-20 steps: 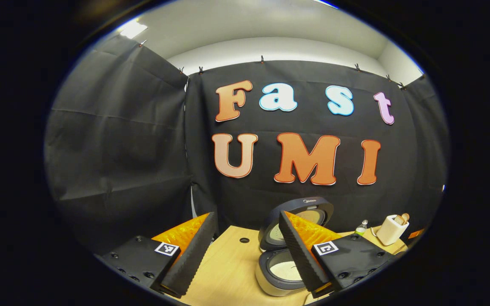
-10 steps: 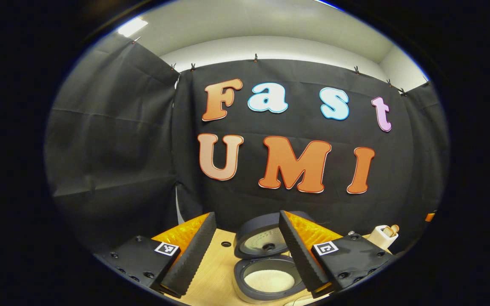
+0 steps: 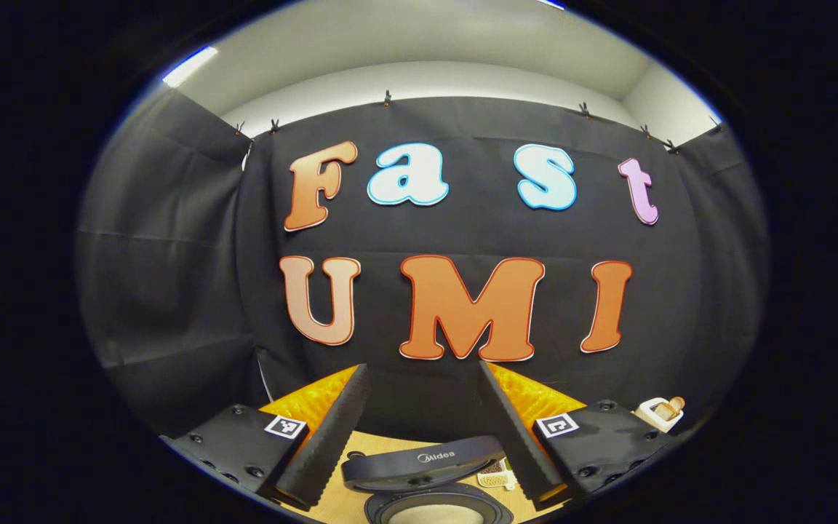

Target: Close the left gripper, press the button to open the rice cooker; take a wooden spoon from the chopstick holder with the right hand, scoop a spoonful of rice and pour it into the rice cooker, then put the wooden spoon back into the chopstick holder.

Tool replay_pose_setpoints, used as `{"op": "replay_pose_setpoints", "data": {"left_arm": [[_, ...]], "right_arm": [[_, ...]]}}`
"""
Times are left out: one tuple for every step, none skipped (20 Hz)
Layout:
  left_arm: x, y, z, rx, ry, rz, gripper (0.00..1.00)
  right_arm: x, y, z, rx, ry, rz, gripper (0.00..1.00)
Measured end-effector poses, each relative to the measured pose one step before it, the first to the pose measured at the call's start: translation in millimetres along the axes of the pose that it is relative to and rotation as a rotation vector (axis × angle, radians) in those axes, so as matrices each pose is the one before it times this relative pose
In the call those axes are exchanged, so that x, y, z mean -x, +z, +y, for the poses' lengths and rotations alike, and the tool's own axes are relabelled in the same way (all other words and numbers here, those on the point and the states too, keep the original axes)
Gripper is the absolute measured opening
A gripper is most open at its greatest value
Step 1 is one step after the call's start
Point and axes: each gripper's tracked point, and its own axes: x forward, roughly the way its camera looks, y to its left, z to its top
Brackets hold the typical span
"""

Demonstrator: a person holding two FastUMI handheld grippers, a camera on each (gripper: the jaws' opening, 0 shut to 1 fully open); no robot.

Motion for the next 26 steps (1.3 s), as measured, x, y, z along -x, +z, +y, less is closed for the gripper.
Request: {"op": "replay_pose_setpoints", "data": {"left_arm": [[-12.32,-10.68,0.51,-0.0023,0.0039,0.02117,0.99],[-10.66,-12.91,0.06,0.00472,0.00184,0.03298,0.99],[-8.67,-14.03,1.2,0.00013,0.00838,0.04133,0.99],[-9.9,-13.27,4.05,-0.01298,0.01261,0.03109,1.0],[-7.75,-9.64,4.73,-0.00567,0.01514,0.01738,0.98],[-5.86,-9.57,0.69,0.00514,0.00545,0.02195,0.99],[-3.59,-7.4,0.6,0.00981,0.00399,0.01397,0.99],[-3.27,-7.28,0.09,0.00859,-0.00122,0.01178,0.98],[-4.15,-5.4,-0.13,0.00472,-0.00293,0.00923,0.97],[-2.93,-7.3,-0.67,-0.00382,-0.00087,0.01384,0.98],[-2.34,-7.2,1.79,-0.01123,0.00913,0.01499,0.99],[-1.3,-9.2,2.48,-0.01167,0.01094,0.01678,0.99],[-1.06,-8.22,0.8,-0.00567,0.00325,0.02275,0.99],[1.99,0.77,-2.98,0.01762,-0.00685,-0.02132,0.99],[-0.15,-0.83,-3.66,0.0102,-0.0034,0.00606,0.98],[8.74,-4.65,-1.28,0.00556,-0.00073,0.0028,0.97],[5.63,-0.03,-1.95,0.00499,-0.00446,-0.02236,1.0],[3.87,-4.7,-1.95,0.00347,-0.00666,-0.00209,1.0],[5.96,-2.44,-1.58,0.01166,-0.00789,-0.00878,1.0],[6.09,-6.4,-2.39,0.01704,-0.00465,0.00551,1.0],[6.96,-5.57,-1.55,0.02264,-0.00371,0.00639,1.0],[6.97,-6.1,-1.23,0.0094,-0.00243,0.00838,1.0],[7.91,-3.89,-2.46,-0.00617,-0.00557,0.00105,1.0],[7.36,-6.02,-2.81,-0.00936,-0.00351,0.00308,0.98],[7.64,-7.9,-2.89,-0.01146,-0.0012,0.00091,1.0],[7.87,-6.54,-2.12,-0.00992,0.00116,0.00201,1.0]], "right_arm": [[1.59,-1.05,-2.94,0.00248,-0.00547,0.00047,0.95],[0.92,1.0,-0.75,-0.00101,-0.00346,-0.00159,0.95],[0.87,0.52,-2.36,-0.00136,-0.00387,-0.00001,0.95],[0.07,-0.28,-1.72,0.00057,-0.0033,-0.00112,0.95],[0.34,-2.23,-2.91,0.00192,-0.00405,-0.00038,0.95],[-0.43,-0.5,-2.14,0.001,-0.00693,0.00104,0.95],[1.17,-1.45,-1.91,0.00013,-0.0049,0.00408,0.95],[-1.26,-0.77,-1.98,-0.00267,-0.00492,0.00446,0.95],[0.62,-1.93,-1.47,-0.00396,-0.0034,0.00254,0.95],[-0.44,0.02,-0.23,-0.00496,-0.00164,0.00122,0.95],[-1.47,-0.47,-0.93,-0.00351,0.00138,-0.0014,0.95],[-0.44,0.38,1.57,0.00106,0.00455,-0.00413,0.95],[-1.01,-0.29,0.97,0.00152,0.00089,-0.00152,0.95],[-0.06,-0.27,1.44,0.00096,0.00453,0.00006,0.95],[0.85,-0.13,1.86,0.00125,0.00722,-0.00145,0.95],[-0.29,-0.45,2.34,0.00122,0.00443,-0.00186,0.95],[-0.39,0.17,0.96,0.00086,0.00519,-0.00239,0.95],[-0.69,-0.48,1.97,-0.00073,0.00567,-0.00061,0.95],[1.2,-0.46,1.29,-0.00363,0.00673,0.00268,0.95],[-0.06,-1.18,2.51,-0.0042,0.01089,0.00397,0.95],[-0.48,-0.65,3.14,-0.00339,0.00937,0.00135,0.95],[0.19,0.21,2.45,-0.00147,0.00832,-0.0027,0.95],[0.55,2.08,2.22,-0.00139,0.00736,-0.00449,0.95],[-0.29,0.29,1.5,-0.0021,0.00825,-0.00196,0.95],[-1.25,-1.49,1.59,-0.00223,0.00878,0.00095,0.95],[0.48,-1.55,1.2,-0.00275,0.0075,0.00208,0.95]]}}
